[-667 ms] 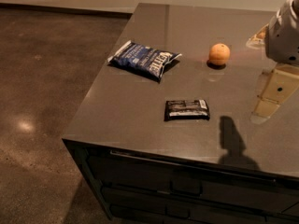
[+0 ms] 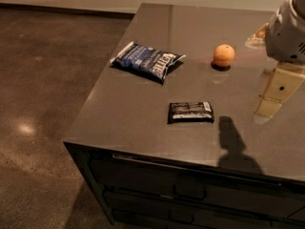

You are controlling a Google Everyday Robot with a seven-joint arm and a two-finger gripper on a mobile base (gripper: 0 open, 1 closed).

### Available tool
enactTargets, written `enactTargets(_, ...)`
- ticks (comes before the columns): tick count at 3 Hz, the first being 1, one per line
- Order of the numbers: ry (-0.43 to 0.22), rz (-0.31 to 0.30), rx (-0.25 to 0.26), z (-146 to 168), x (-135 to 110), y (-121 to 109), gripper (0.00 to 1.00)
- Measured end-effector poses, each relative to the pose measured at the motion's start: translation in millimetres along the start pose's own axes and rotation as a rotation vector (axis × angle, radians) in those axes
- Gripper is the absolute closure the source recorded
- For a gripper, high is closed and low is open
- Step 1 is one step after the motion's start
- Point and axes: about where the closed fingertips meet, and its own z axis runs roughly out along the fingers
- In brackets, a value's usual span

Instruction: Pick rxbar chocolate

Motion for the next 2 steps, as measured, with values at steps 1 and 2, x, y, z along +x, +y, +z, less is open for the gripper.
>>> enactTargets(1, -0.012, -0.064, -0.050, 19.8, -12.1, -7.2, 0.00)
enactTargets(2, -0.010, -0.105, -0.101, 45.1, -19.1, -12.7, 0.00)
